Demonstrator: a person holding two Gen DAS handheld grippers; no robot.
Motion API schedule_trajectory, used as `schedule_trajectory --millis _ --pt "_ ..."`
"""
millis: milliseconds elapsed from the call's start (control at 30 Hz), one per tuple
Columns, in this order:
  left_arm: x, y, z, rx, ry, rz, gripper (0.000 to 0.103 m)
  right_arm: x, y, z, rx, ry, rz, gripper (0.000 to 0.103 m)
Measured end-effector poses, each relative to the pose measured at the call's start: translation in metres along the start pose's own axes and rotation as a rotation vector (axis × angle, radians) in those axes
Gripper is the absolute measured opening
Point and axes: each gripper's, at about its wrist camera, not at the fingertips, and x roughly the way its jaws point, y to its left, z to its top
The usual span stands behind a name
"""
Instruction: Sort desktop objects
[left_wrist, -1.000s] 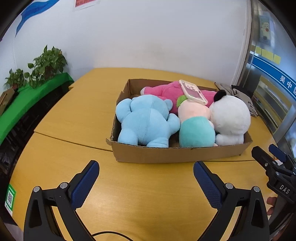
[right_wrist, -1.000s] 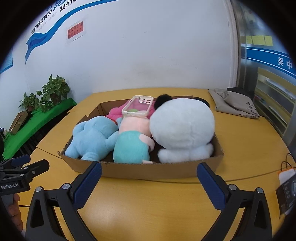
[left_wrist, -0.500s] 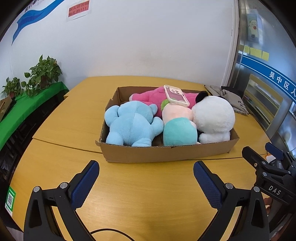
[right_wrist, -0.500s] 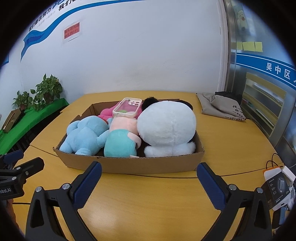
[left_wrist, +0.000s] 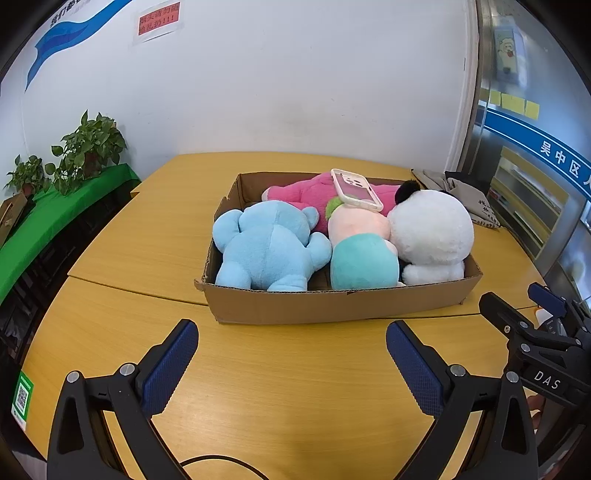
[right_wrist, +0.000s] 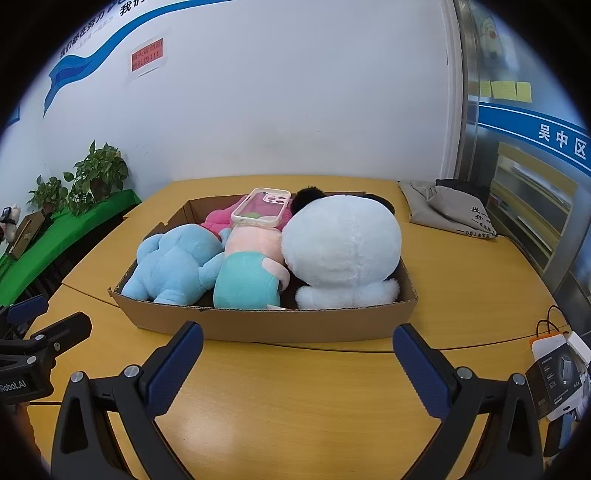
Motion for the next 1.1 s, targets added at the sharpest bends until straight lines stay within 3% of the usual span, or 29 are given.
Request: schedule_trajectory --millis 367,833,1100 --pt "0.002 0.000 -0.002 0.002 0.008 0.009 0.103 0.000 0.003 -0.003 -0.008 0.011 0.000 0.103" --pt "0.007 -0.017 -0.005 0.033 0.036 -0.072 0.103 0.004 -0.006 -0.007 0.004 0.026 -0.014 0.103" --pt "0.008 -0.024 -0.008 0.052 0.037 -0.023 0.103 0.004 -0.010 -0.007 0.010 0.026 -0.020 0.103"
